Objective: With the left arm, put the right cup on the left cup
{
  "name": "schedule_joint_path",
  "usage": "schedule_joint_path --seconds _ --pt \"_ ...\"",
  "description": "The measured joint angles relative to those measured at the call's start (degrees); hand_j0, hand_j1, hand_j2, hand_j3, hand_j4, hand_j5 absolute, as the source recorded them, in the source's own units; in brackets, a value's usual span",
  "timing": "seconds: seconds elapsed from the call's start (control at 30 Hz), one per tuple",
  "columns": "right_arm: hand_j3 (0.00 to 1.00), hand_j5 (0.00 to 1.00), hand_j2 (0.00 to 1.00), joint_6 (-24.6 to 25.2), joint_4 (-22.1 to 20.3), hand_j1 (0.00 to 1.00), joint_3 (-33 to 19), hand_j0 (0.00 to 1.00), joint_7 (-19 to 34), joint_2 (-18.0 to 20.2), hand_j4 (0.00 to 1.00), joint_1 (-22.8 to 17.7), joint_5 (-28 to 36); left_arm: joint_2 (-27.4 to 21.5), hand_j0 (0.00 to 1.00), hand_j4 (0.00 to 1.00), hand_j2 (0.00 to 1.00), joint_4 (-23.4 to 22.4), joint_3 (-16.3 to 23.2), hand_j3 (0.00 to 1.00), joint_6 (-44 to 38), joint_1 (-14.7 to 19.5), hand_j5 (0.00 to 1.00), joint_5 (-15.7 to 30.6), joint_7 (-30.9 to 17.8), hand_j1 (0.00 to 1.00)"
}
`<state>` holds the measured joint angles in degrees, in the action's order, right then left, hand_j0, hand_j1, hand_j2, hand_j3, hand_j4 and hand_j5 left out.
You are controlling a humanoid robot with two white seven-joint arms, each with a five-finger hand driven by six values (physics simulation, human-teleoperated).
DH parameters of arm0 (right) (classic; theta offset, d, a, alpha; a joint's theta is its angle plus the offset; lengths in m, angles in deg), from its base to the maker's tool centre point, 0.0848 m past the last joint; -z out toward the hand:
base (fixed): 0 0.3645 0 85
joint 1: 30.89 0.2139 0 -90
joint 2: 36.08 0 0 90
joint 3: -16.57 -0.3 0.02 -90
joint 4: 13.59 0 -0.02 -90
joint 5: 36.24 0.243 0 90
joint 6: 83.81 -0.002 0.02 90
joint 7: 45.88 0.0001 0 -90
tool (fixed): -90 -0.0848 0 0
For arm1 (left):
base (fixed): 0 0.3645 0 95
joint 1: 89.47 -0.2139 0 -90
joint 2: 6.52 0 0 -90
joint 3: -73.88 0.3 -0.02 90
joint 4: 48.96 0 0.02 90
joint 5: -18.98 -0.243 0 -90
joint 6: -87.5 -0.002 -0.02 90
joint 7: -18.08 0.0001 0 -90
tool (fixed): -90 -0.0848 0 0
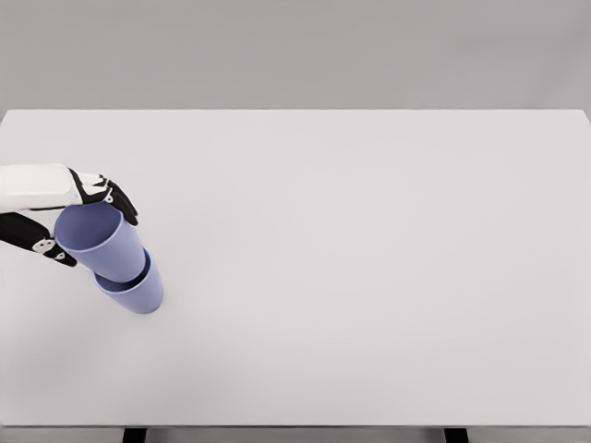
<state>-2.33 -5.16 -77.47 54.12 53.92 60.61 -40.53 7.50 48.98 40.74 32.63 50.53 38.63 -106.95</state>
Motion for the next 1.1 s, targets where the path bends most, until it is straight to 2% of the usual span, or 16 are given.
schedule_joint_path --seconds 0.1,0.2,0.23,0.5,0.57,0.9,0.93,1.0,1.1 --pt "1.00 1.00 1.00 0.00 0.00 1.00 0.00 1.00 0.00 0.00 1.00 0.00 0.00 0.01 0.53 0.53 0.53 -0.36 0.00 0.53 0.00 0.00 0.53 -0.02 0.00 0.53" --pt "1.00 1.00 1.00 0.00 0.00 1.00 -0.01 1.00 0.00 0.00 1.00 0.00 0.00 0.01 0.70 0.70 0.70 -0.53 -0.01 0.70 0.01 0.00 0.70 -0.02 0.01 0.70" --pt "1.00 1.00 1.00 0.00 -0.01 1.00 -0.01 1.00 0.00 0.00 1.00 0.00 0.00 0.01 0.79 0.79 0.79 -0.57 0.00 0.79 0.02 0.00 0.79 -0.03 0.01 0.79" --pt "1.00 1.00 1.00 0.00 0.00 1.00 0.00 1.00 0.00 0.00 1.00 0.00 0.00 0.01 0.86 0.86 0.86 -0.58 -0.16 0.86 0.03 0.00 0.86 0.02 0.01 0.86" --pt "1.00 1.00 1.00 0.00 -0.01 1.00 0.00 1.00 0.00 0.00 1.00 0.00 0.00 0.01 0.90 0.90 0.90 -0.57 -0.51 0.90 0.03 -0.09 0.90 0.03 0.01 0.90" --pt "1.00 1.00 1.00 0.00 -0.01 1.00 -0.01 1.00 0.00 0.00 1.00 0.00 0.00 0.06 0.93 0.93 0.93 -0.51 -1.02 0.93 0.02 -0.44 0.93 0.06 0.01 0.93" --pt "1.00 1.00 1.00 0.00 -0.01 1.00 -0.01 1.00 0.00 0.00 1.00 0.00 0.00 0.05 0.96 0.96 0.96 -0.50 -1.03 0.96 0.02 -0.44 0.96 0.07 0.01 0.96" --pt "1.00 1.00 1.00 0.00 0.00 1.00 0.00 1.00 0.00 0.00 1.00 0.00 0.00 -0.28 1.00 1.00 1.00 -0.32 -2.27 1.00 0.06 -0.61 1.00 0.49 0.00 1.00" --pt "1.00 1.00 1.00 0.00 -0.01 1.00 0.00 1.00 0.00 0.00 1.00 0.00 0.00 -1.71 1.00 1.00 1.00 0.99 -5.62 1.00 0.13 0.76 1.00 4.68 -0.01 1.00"
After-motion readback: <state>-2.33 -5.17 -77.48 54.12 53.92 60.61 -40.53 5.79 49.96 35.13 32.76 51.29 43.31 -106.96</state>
